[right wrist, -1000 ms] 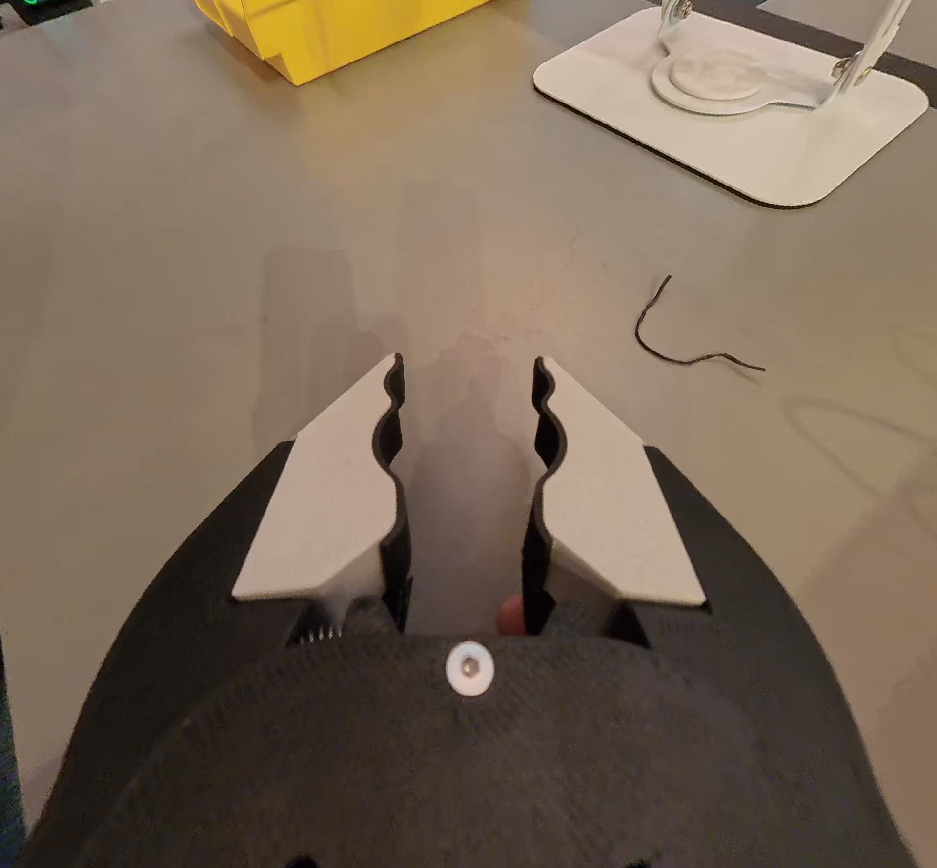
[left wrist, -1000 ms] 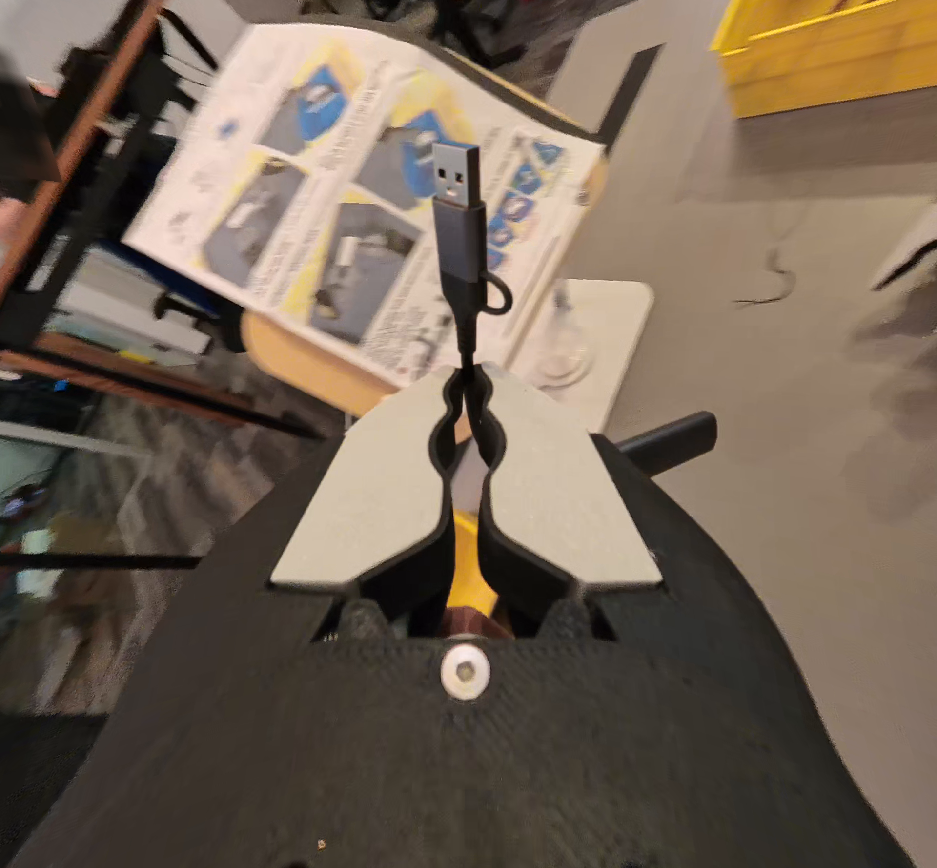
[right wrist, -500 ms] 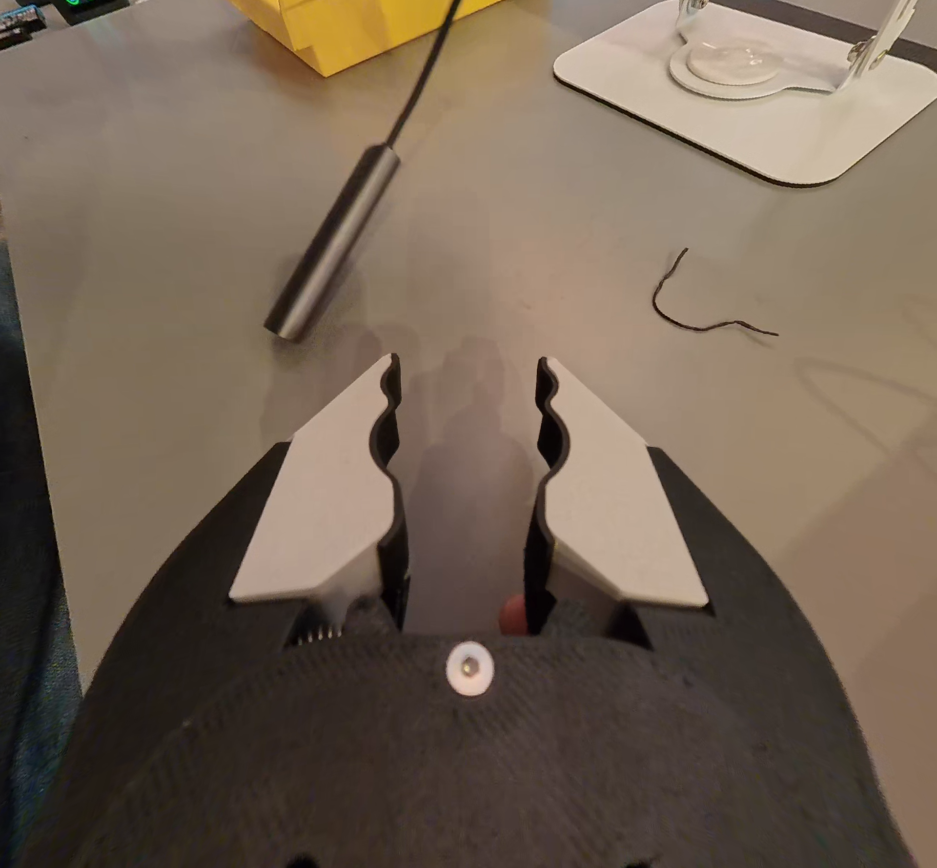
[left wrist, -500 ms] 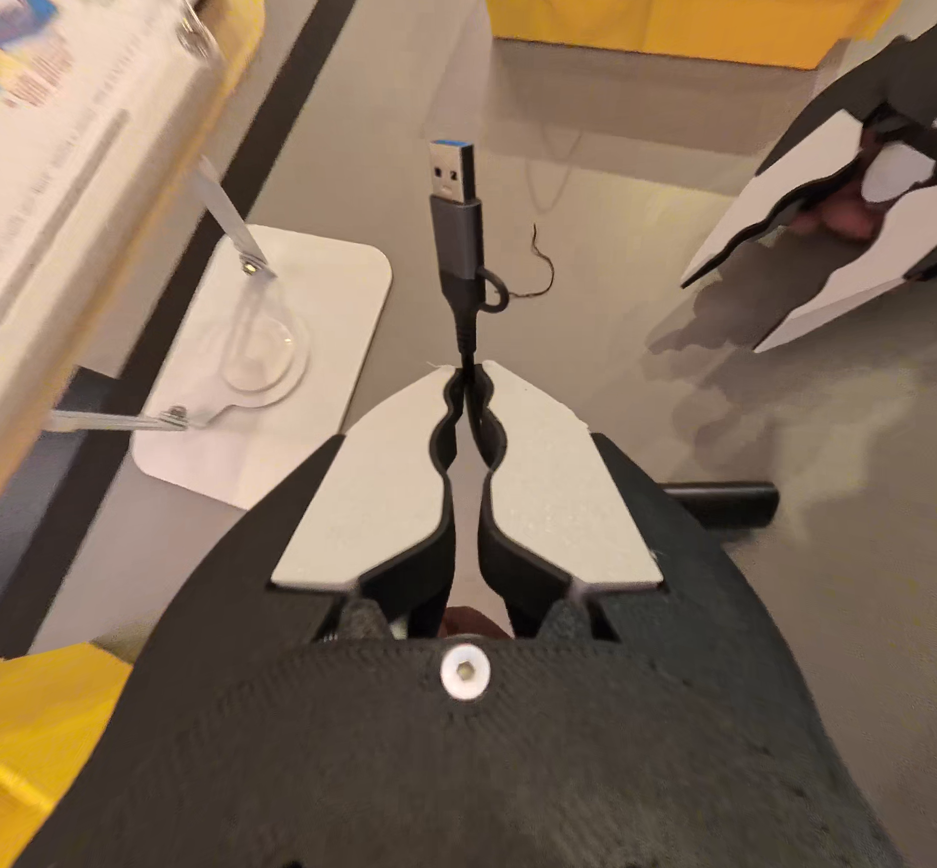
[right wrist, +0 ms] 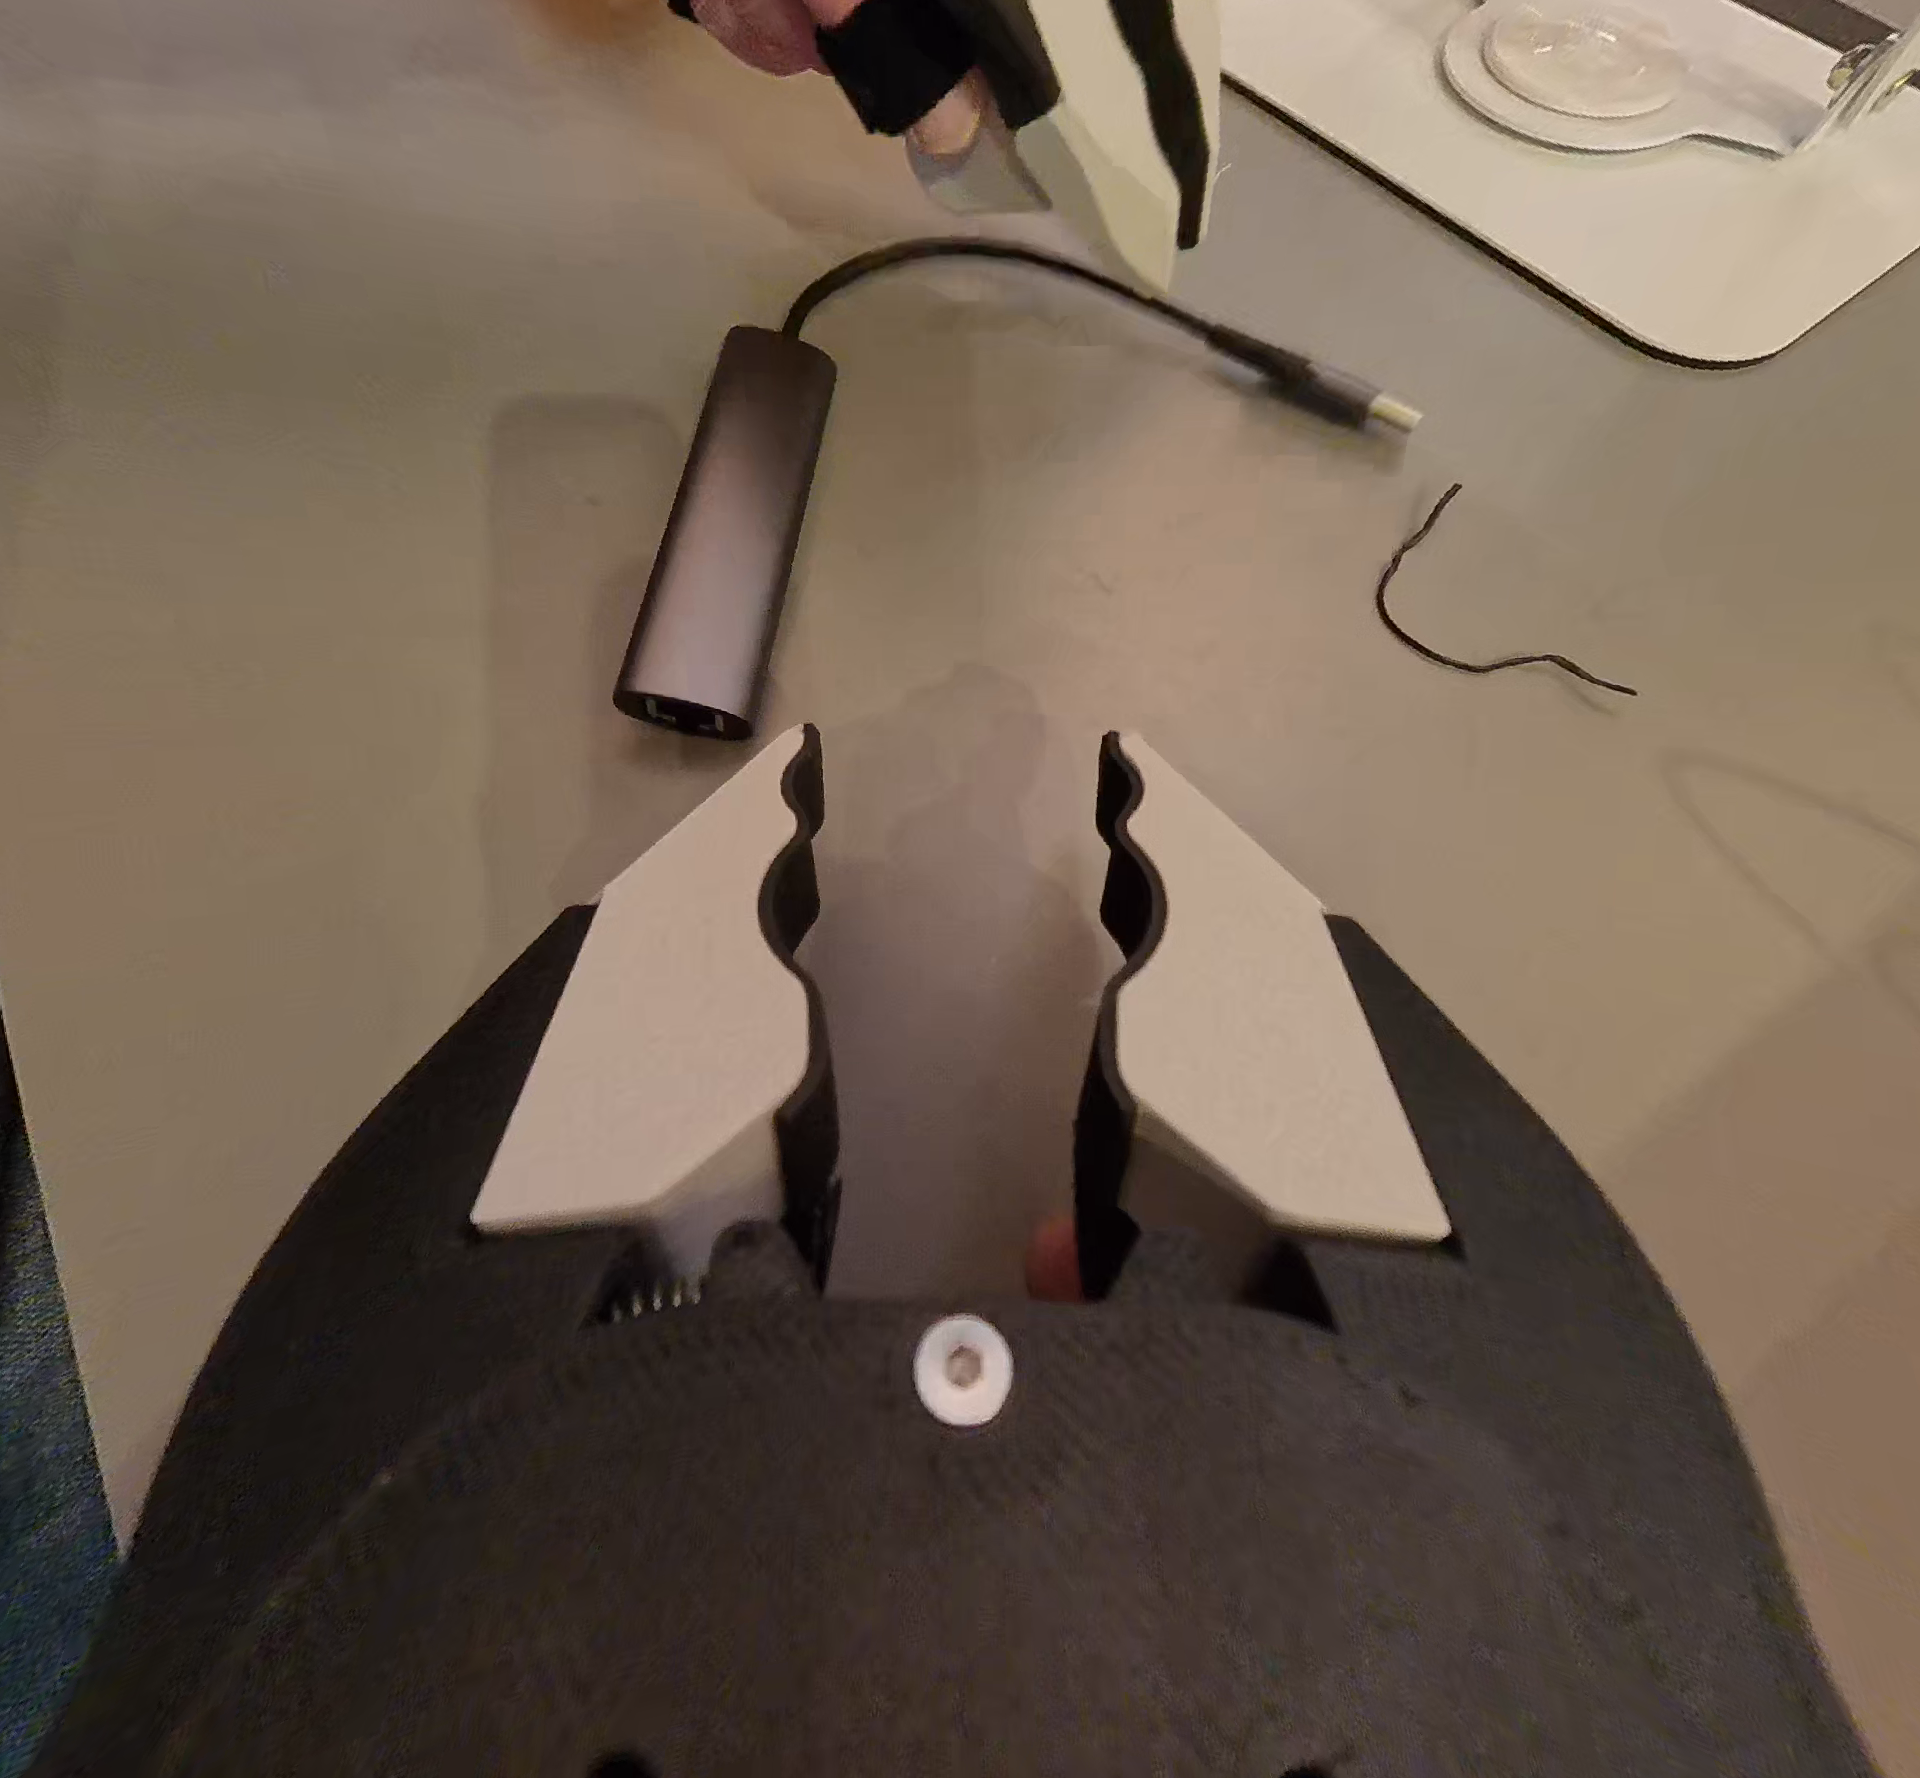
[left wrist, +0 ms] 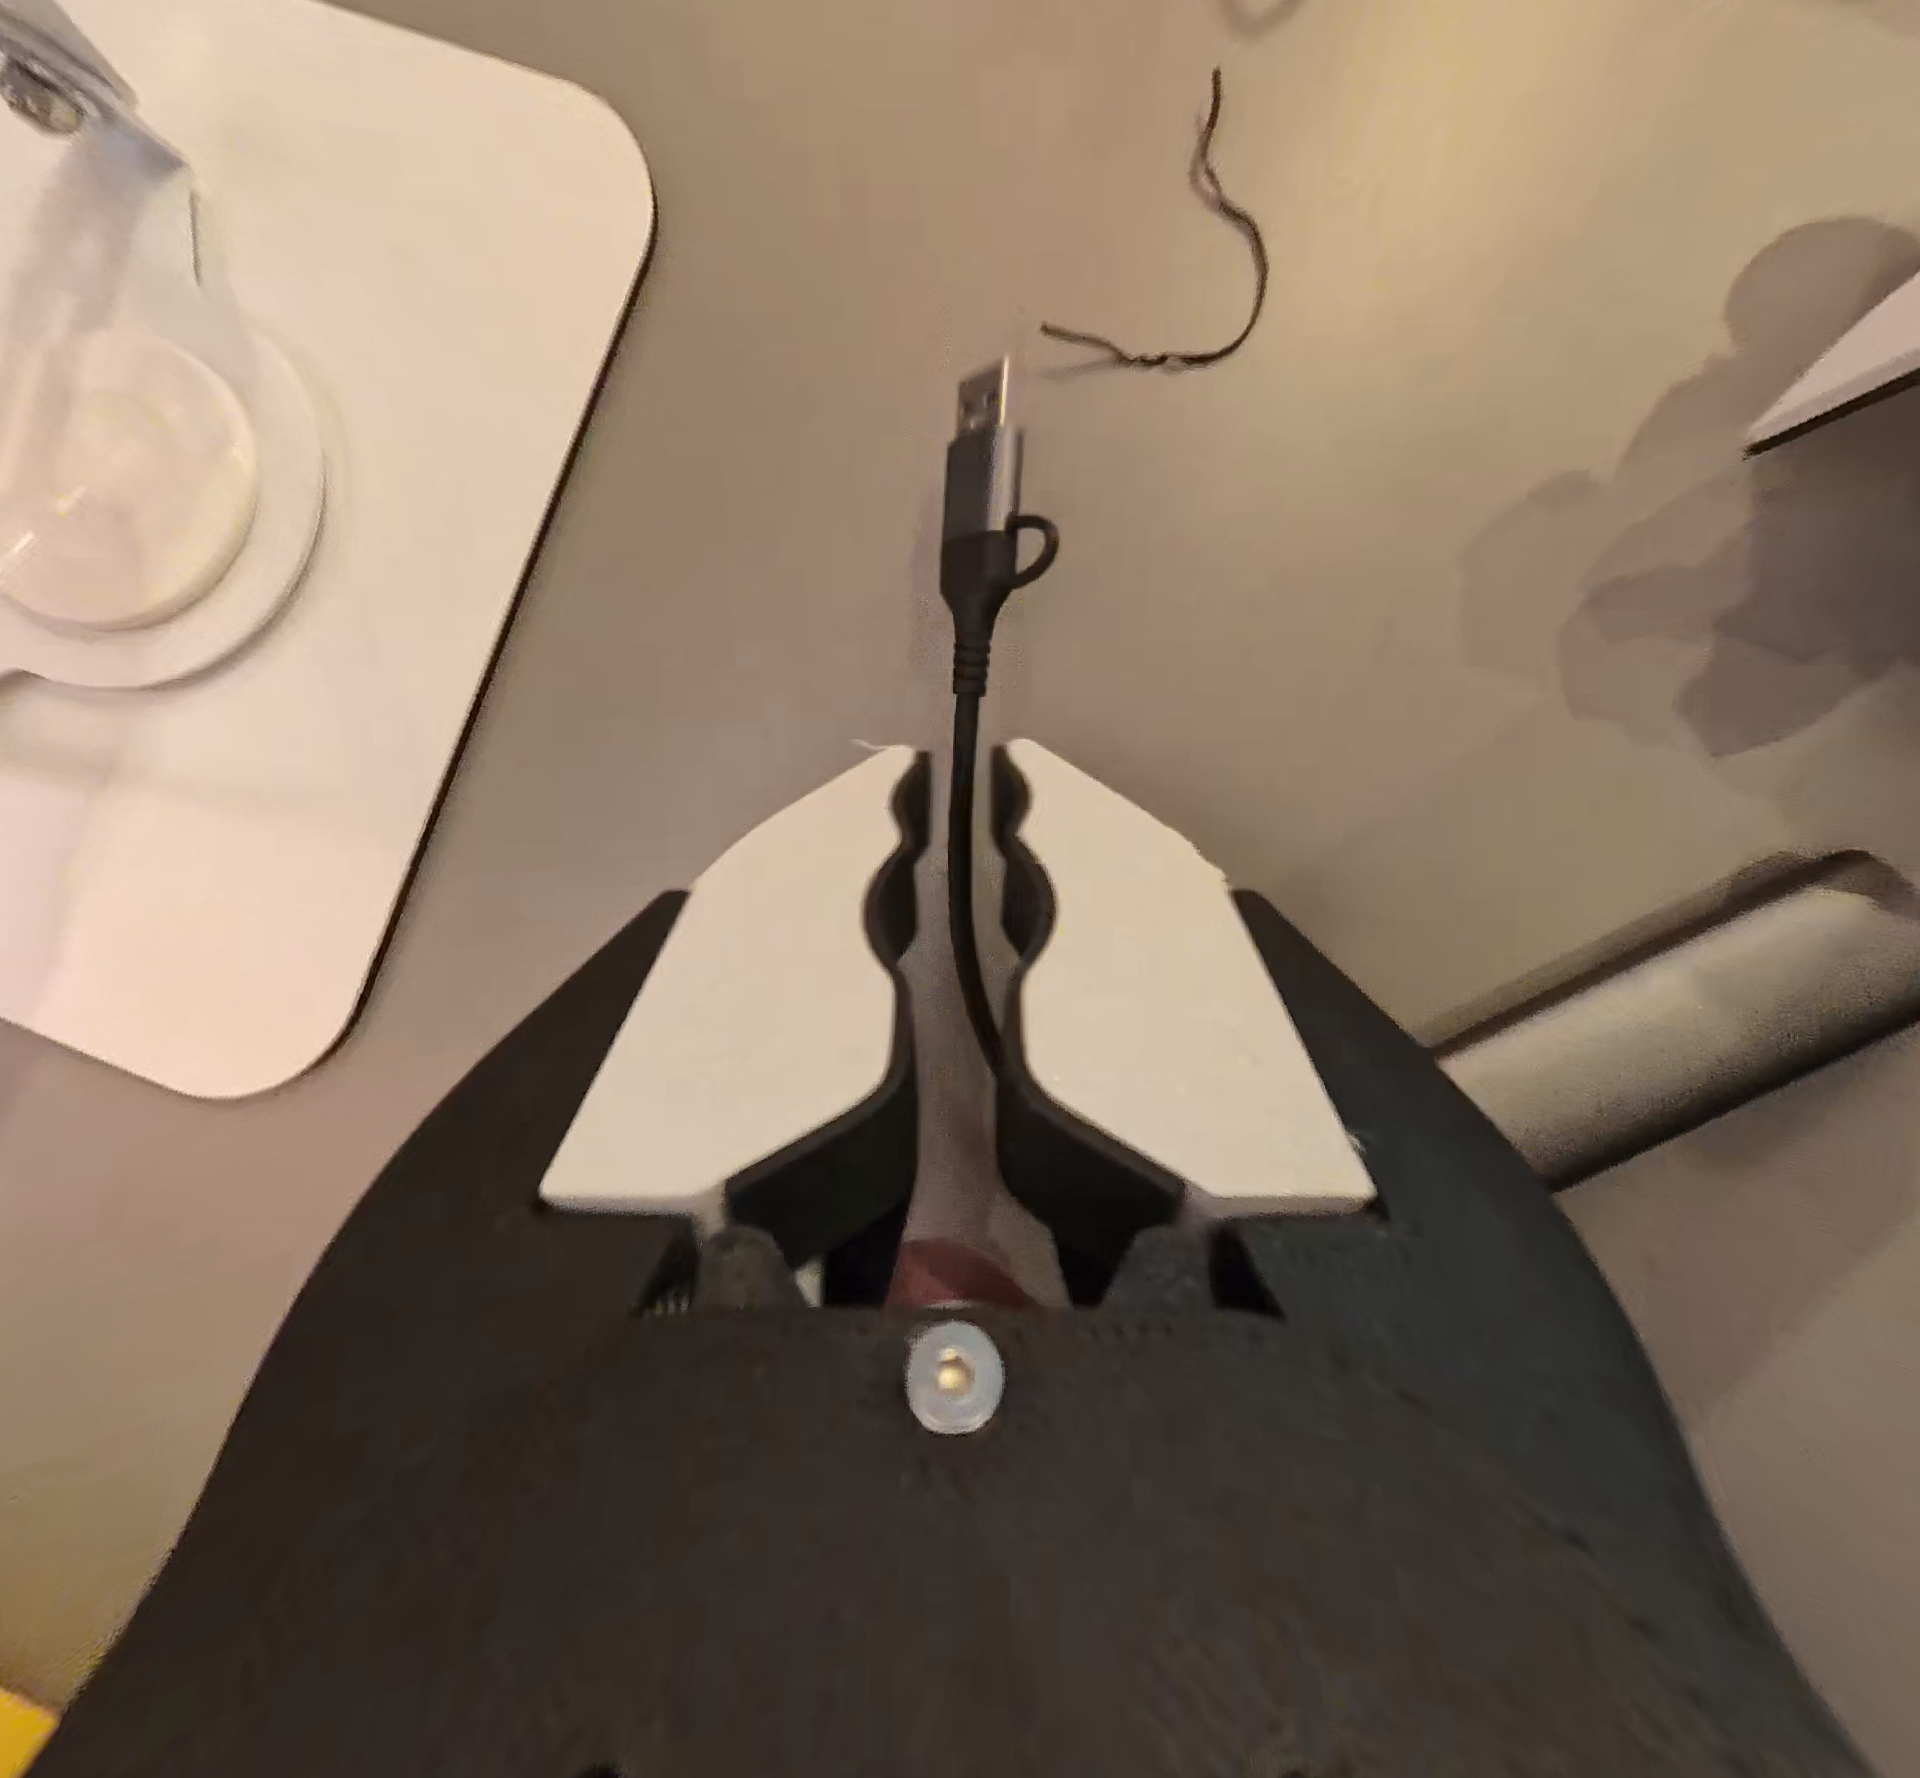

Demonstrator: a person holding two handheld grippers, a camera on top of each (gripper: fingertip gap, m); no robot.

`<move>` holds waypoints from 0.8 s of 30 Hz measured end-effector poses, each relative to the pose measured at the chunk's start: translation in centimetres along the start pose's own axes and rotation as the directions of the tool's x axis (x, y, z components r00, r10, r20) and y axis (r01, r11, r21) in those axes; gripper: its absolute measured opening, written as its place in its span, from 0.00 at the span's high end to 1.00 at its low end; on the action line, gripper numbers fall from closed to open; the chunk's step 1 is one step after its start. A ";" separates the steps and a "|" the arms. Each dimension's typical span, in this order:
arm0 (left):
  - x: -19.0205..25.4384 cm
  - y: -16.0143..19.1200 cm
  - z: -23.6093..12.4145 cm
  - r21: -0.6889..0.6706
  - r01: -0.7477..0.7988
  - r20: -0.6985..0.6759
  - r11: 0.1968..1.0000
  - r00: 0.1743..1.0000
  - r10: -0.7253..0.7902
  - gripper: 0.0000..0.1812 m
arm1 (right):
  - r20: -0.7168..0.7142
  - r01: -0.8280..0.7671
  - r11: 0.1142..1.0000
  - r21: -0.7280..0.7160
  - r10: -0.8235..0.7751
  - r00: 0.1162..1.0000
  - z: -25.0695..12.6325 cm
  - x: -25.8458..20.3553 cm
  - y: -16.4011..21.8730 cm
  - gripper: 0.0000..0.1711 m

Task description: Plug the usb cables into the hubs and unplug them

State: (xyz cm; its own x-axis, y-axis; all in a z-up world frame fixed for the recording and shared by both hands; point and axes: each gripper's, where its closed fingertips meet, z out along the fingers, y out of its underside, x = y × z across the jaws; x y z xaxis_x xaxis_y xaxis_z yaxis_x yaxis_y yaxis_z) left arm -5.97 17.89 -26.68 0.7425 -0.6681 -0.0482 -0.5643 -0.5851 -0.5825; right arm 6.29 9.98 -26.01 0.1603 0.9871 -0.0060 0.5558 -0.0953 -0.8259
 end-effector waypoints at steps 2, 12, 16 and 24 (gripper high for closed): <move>-0.1 0.7 0.3 -0.015 0.001 0.020 1.000 1.000 0.000 0.85 | 0.001 0.004 1.000 -0.005 -0.004 1.000 0.0 -0.1 0.1 0.70; -2.2 -0.6 -14.9 0.208 -0.118 0.296 0.971 0.954 0.052 0.83 | 0.009 0.019 1.000 -0.006 -0.019 1.000 0.0 -0.3 0.2 0.72; -8.2 5.3 -23.4 0.146 -0.077 0.458 0.986 0.889 0.002 0.89 | 0.008 0.021 1.000 -0.005 -0.021 1.000 0.0 -0.3 0.2 0.72; -15.9 21.2 -19.8 -0.280 0.043 0.342 0.959 0.938 0.058 0.87 | -0.003 0.025 1.000 -0.015 -0.025 1.000 0.1 -0.2 0.3 0.73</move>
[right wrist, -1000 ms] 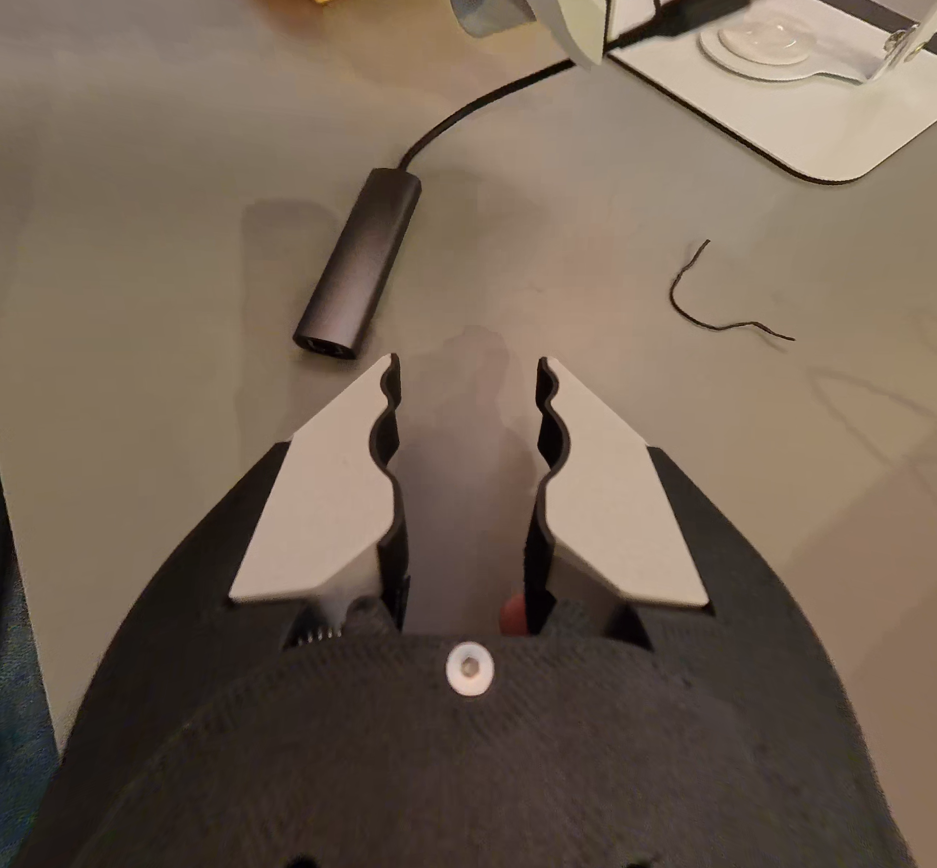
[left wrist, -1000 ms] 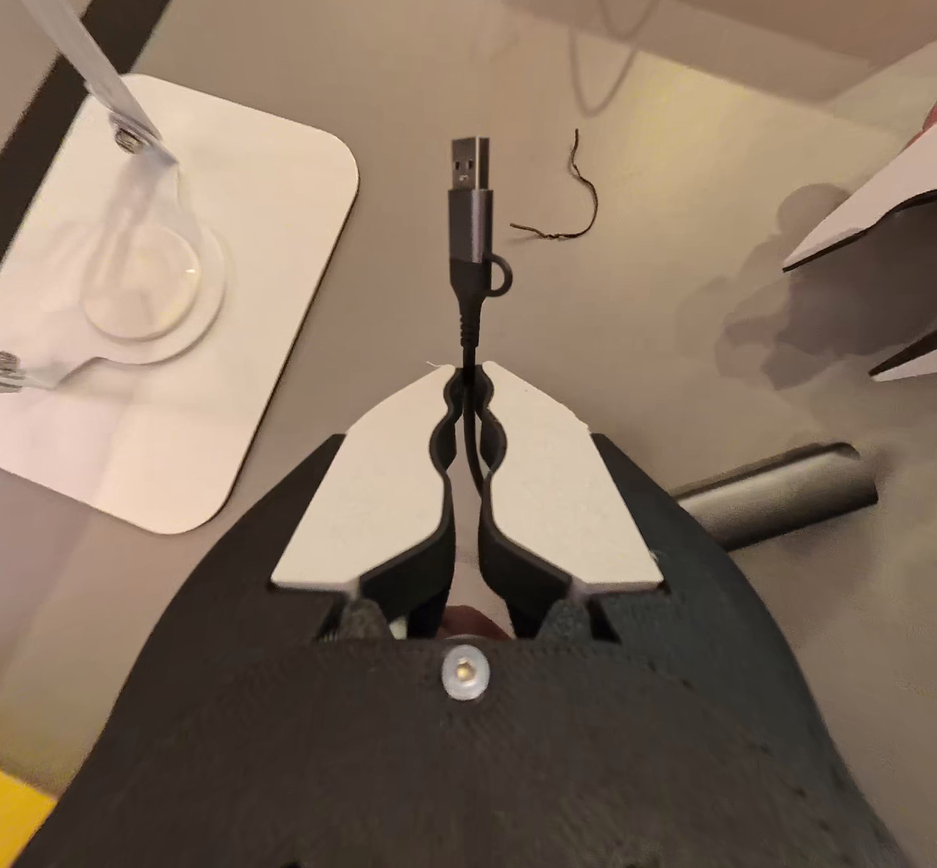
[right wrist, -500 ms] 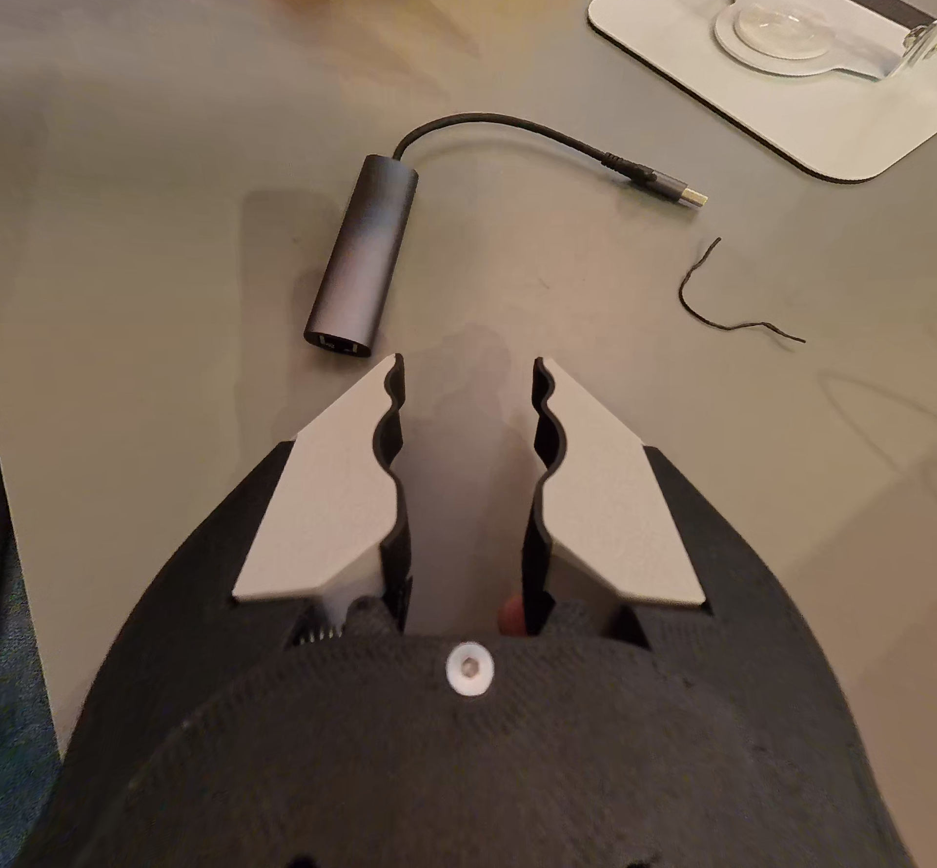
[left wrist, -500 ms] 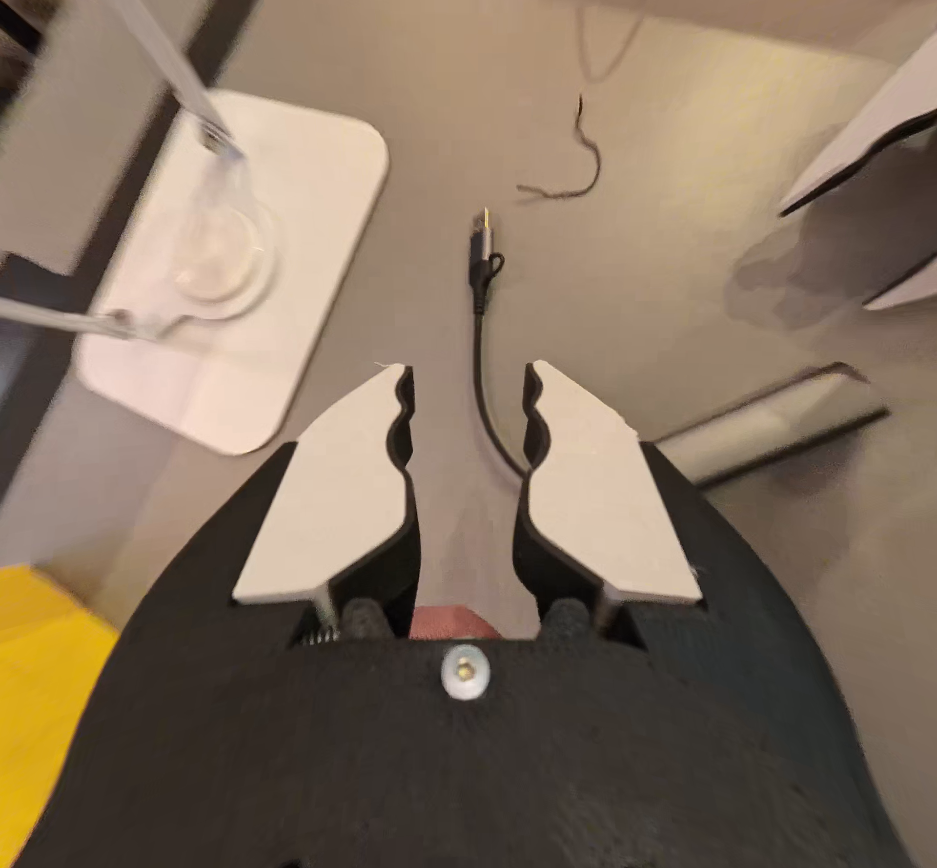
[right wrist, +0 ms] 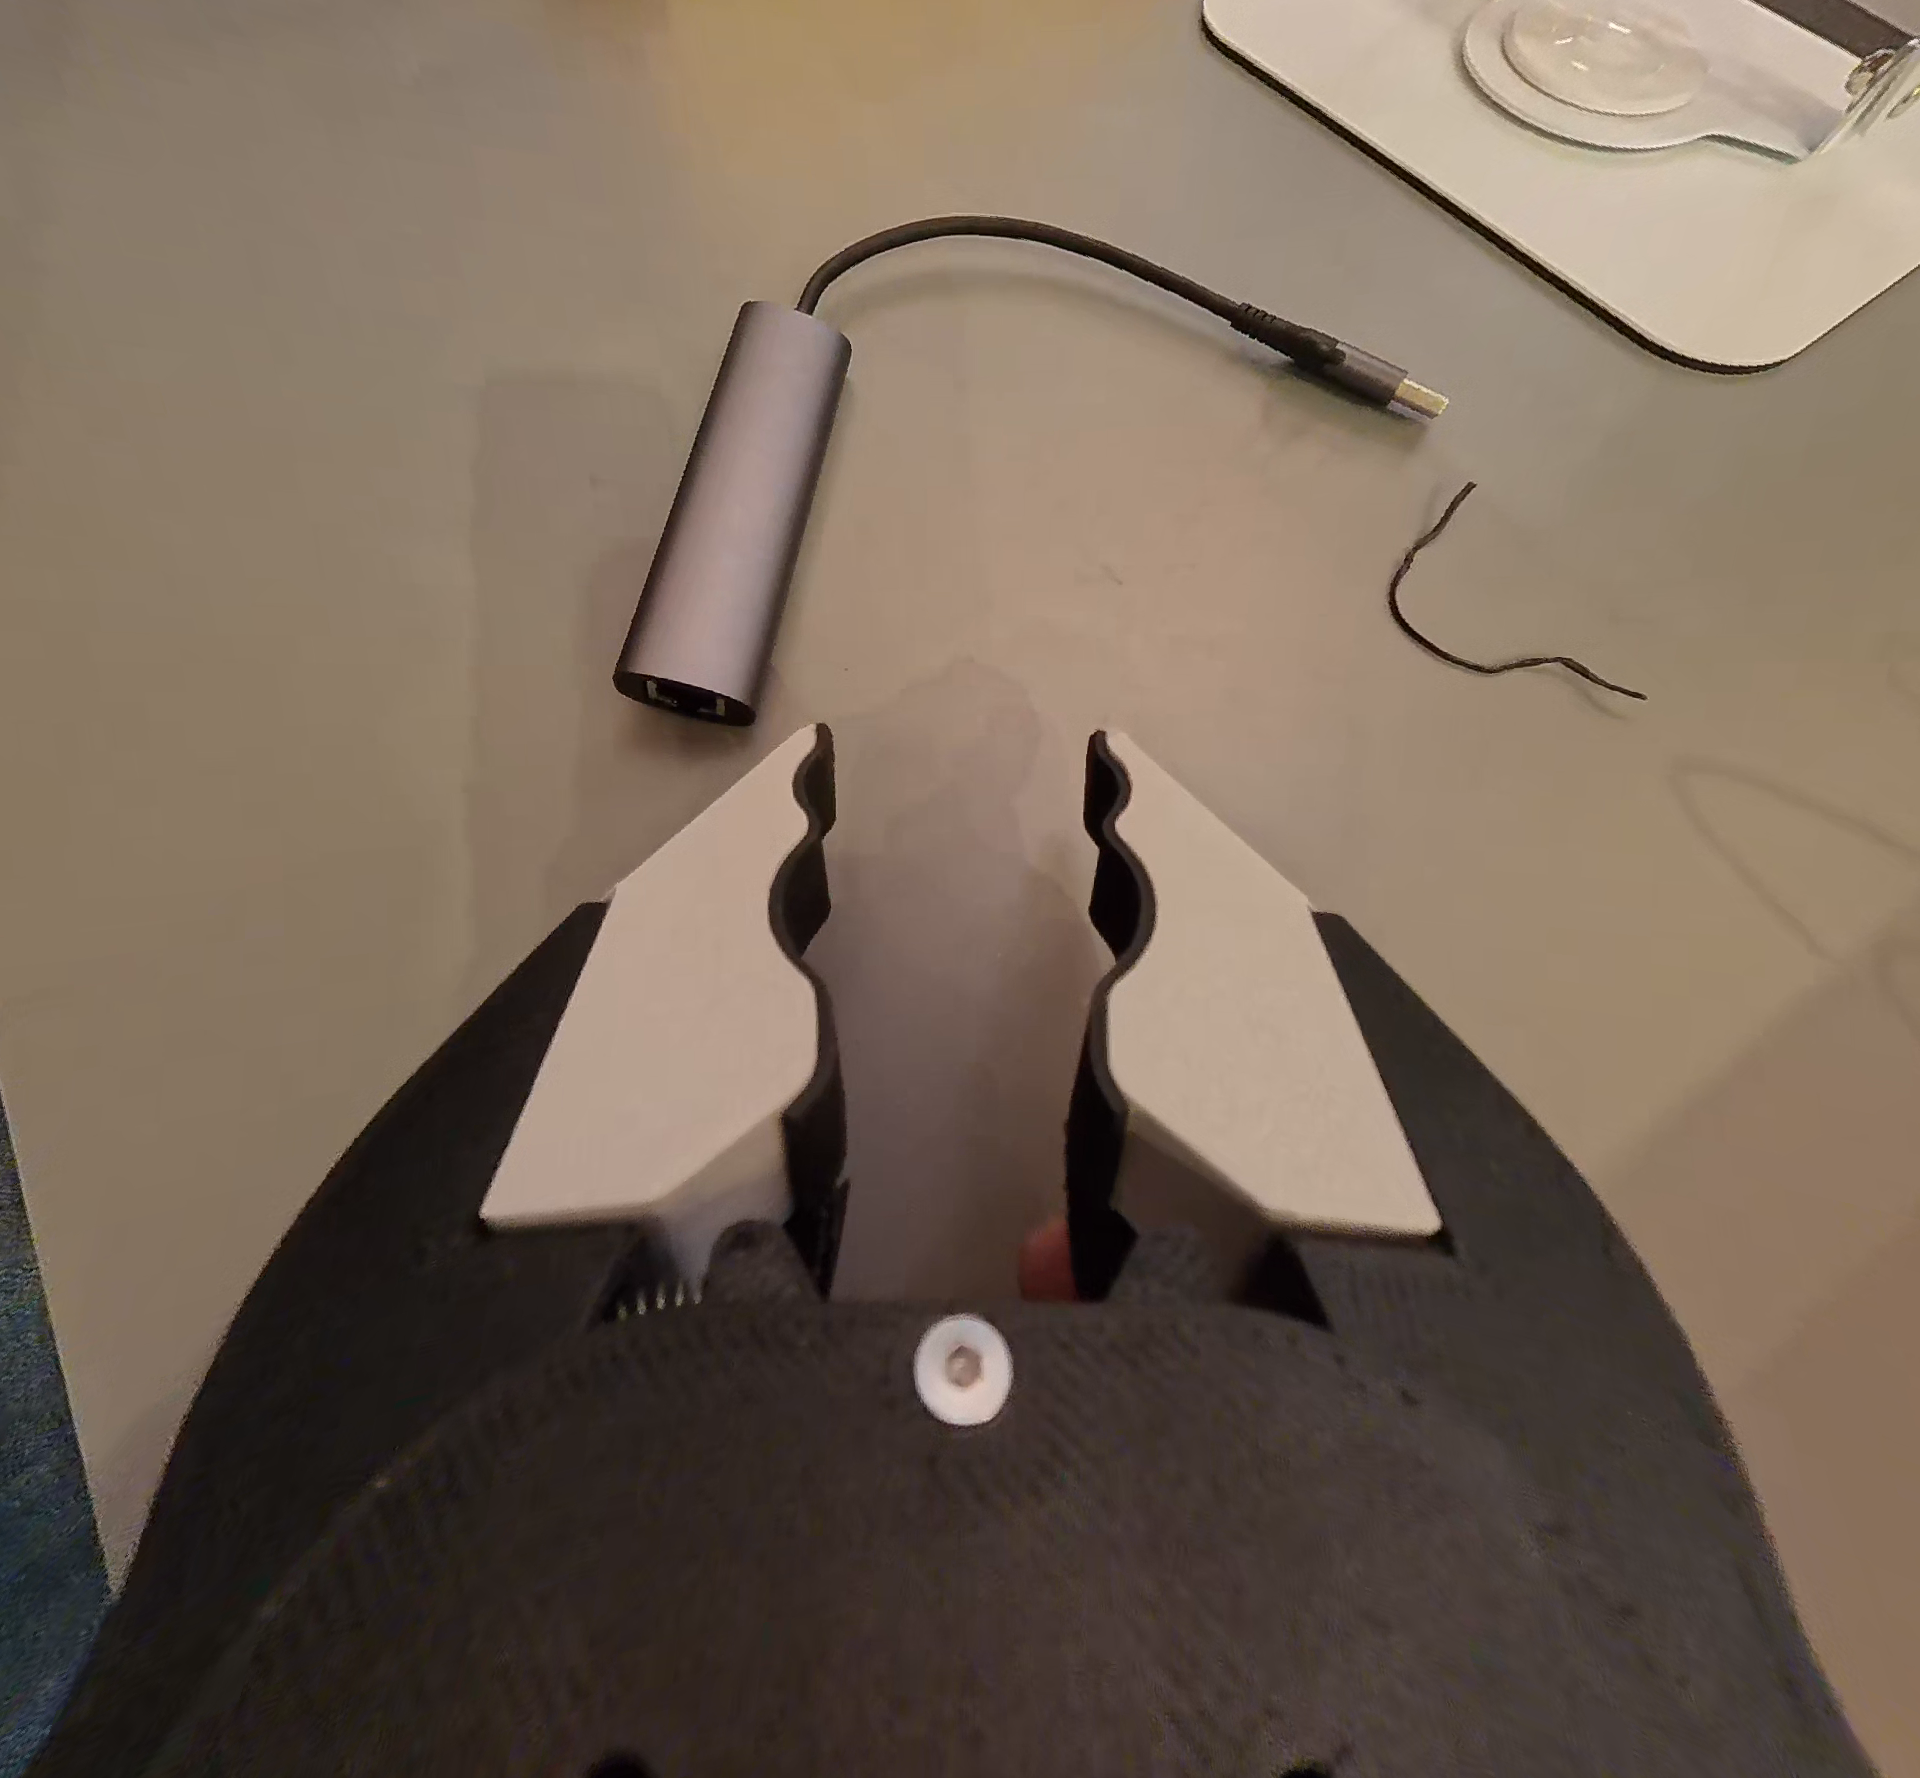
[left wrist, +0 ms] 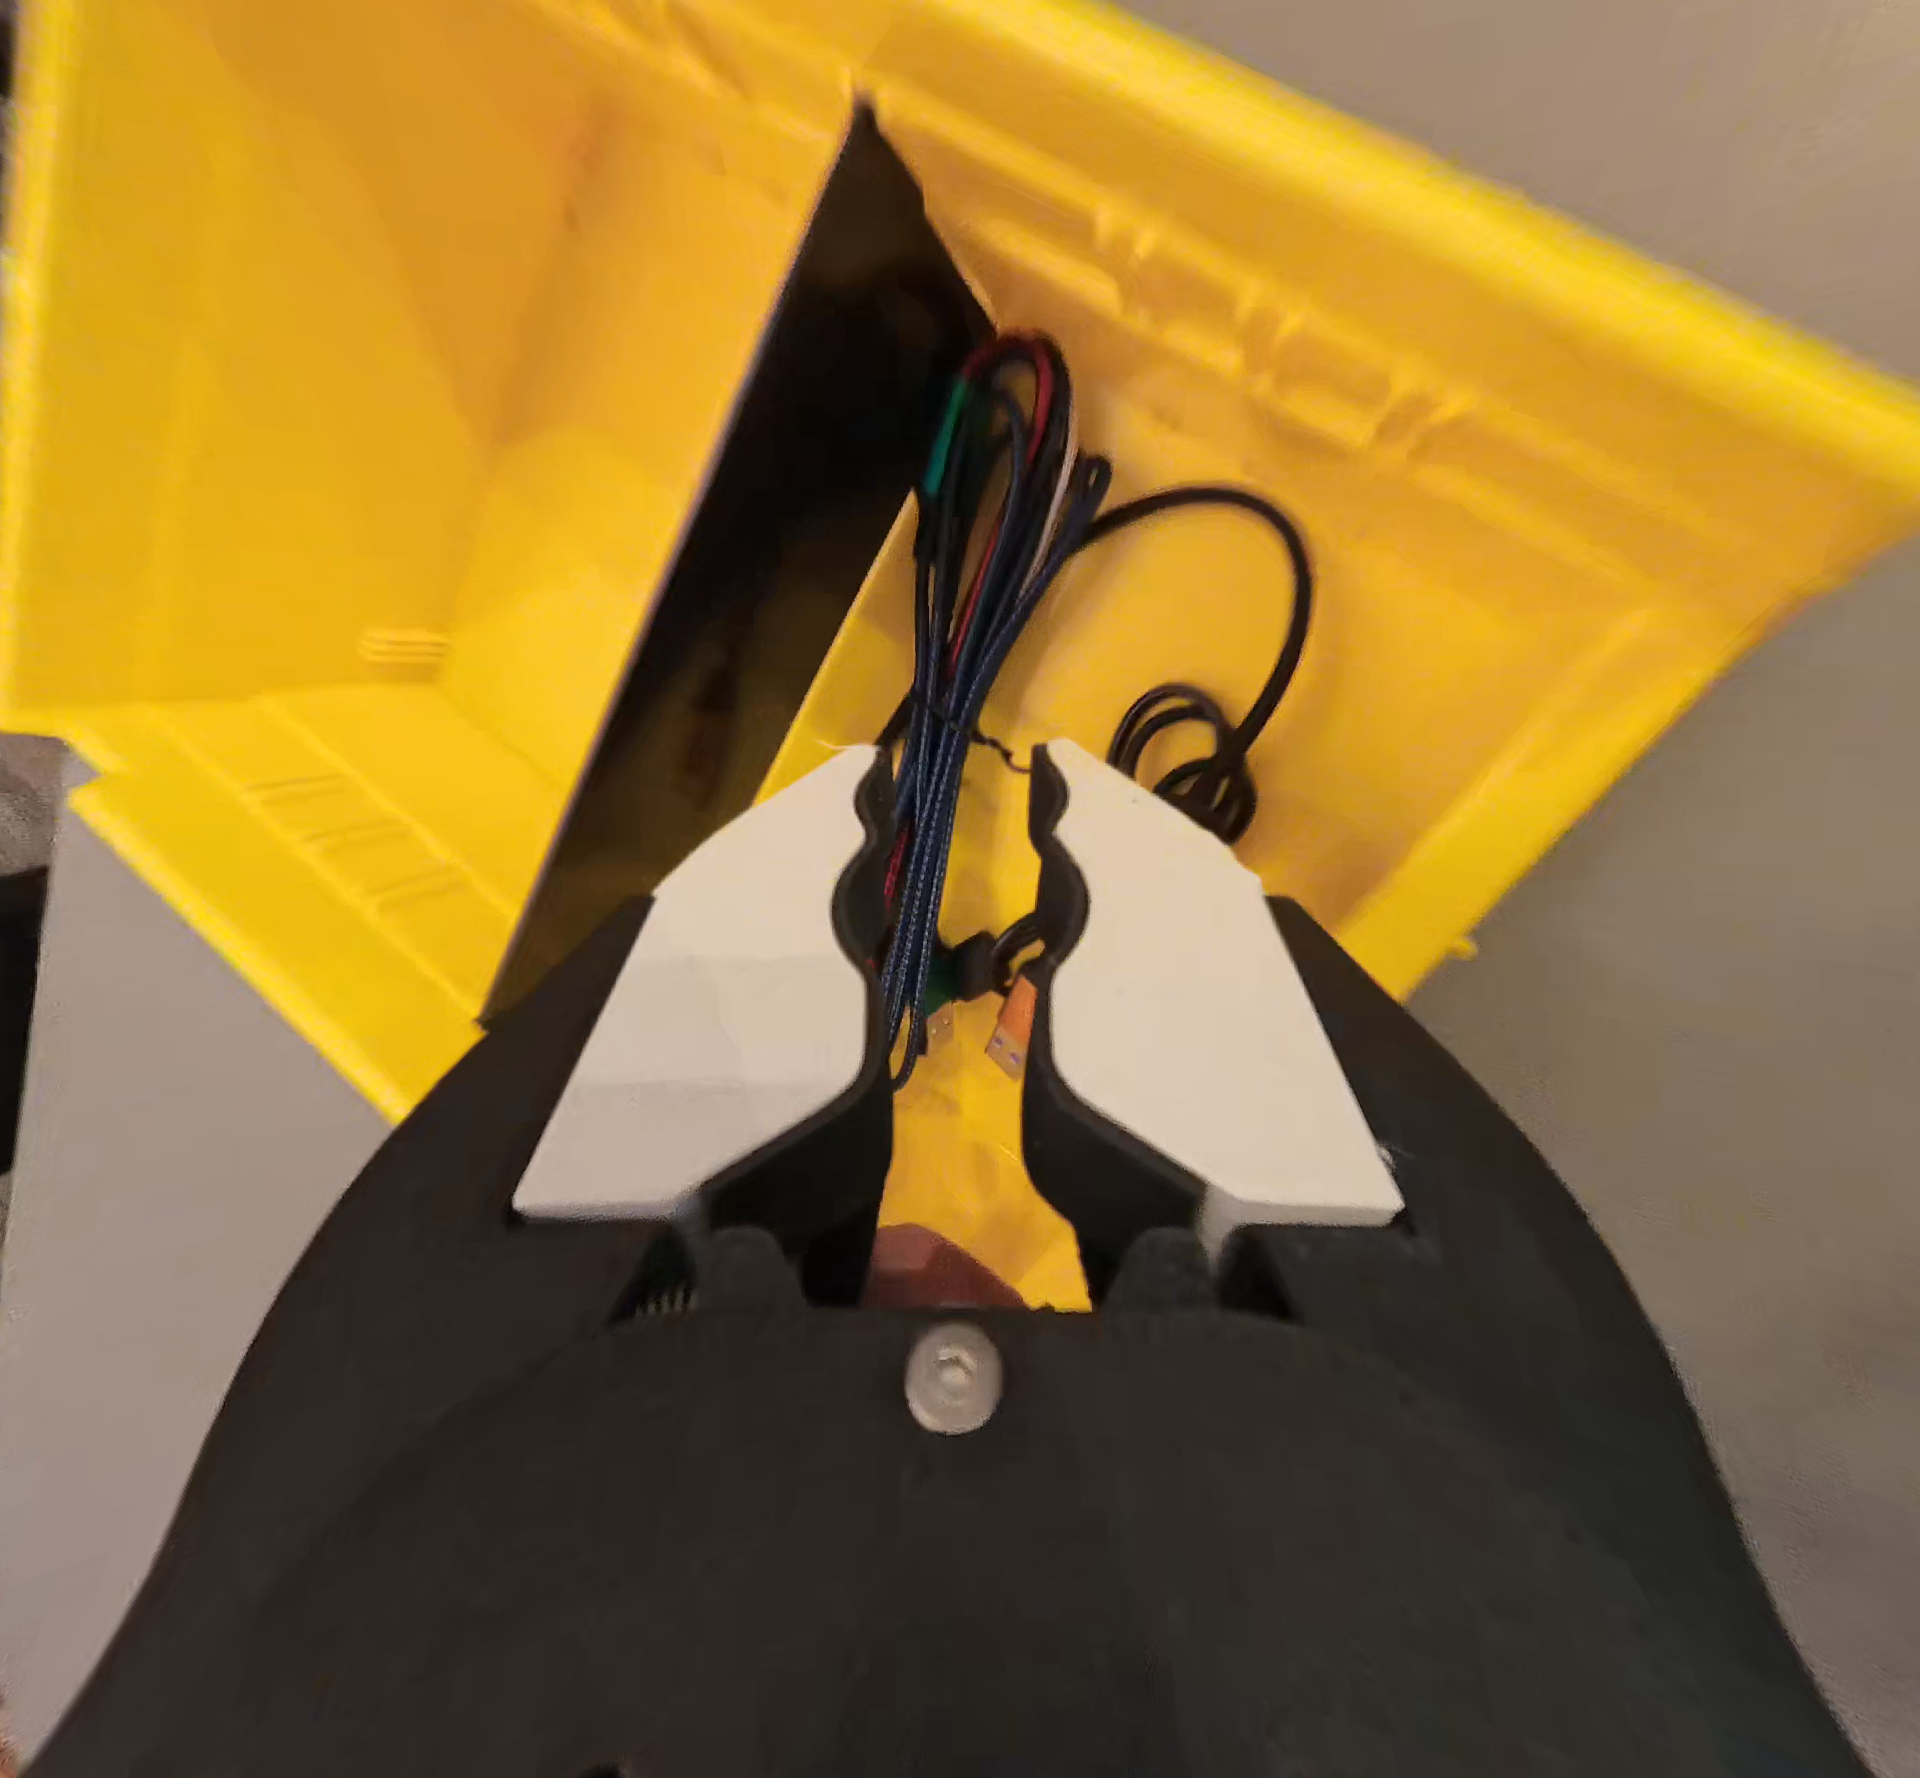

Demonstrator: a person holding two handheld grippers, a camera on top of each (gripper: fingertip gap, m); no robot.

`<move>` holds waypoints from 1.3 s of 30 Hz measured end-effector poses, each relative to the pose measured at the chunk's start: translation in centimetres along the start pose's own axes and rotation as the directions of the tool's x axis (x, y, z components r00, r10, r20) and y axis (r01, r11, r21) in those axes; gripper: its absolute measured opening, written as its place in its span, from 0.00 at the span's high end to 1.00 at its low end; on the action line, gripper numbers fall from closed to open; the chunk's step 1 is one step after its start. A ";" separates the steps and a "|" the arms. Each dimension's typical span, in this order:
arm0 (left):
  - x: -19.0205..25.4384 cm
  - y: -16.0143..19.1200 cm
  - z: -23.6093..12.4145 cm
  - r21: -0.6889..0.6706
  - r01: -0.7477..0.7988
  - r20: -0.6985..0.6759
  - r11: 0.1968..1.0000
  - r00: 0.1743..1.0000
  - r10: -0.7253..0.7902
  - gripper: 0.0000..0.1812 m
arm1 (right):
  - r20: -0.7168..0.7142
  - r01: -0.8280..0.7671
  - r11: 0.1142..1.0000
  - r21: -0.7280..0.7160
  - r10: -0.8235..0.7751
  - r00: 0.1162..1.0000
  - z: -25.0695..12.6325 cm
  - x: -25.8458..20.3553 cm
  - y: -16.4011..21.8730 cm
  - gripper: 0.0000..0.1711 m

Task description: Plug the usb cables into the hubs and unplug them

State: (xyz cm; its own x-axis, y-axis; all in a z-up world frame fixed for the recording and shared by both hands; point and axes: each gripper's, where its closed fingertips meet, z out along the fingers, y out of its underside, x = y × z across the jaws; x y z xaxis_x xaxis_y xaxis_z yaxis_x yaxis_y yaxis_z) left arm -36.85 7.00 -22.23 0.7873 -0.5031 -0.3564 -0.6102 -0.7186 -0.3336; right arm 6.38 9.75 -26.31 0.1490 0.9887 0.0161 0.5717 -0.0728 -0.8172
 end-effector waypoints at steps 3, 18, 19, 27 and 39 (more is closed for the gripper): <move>-0.5 2.4 2.9 -0.141 -0.029 0.001 0.990 1.000 0.029 0.86 | -0.002 0.000 1.000 -0.003 0.000 1.000 0.0 0.0 0.0 0.73; -1.1 3.4 3.0 -0.165 0.039 -0.003 0.985 0.999 -0.040 0.97 | 0.007 -0.007 1.000 0.008 0.007 1.000 -0.1 0.0 -0.1 0.73; -1.3 3.3 2.7 -0.145 0.059 -0.004 0.988 0.998 -0.061 0.97 | 0.007 -0.007 1.000 0.009 0.007 1.000 -0.1 0.0 -0.1 0.73; -1.8 3.0 1.1 -0.078 0.153 -0.053 0.985 0.986 -0.157 0.97 | 0.008 -0.004 1.000 0.009 0.004 1.000 -0.1 -0.1 -0.1 0.73; -3.5 1.9 -4.6 0.098 0.261 -0.101 0.960 0.963 -0.252 0.97 | 0.014 -0.004 1.000 0.002 0.004 1.000 0.0 -0.1 0.0 0.73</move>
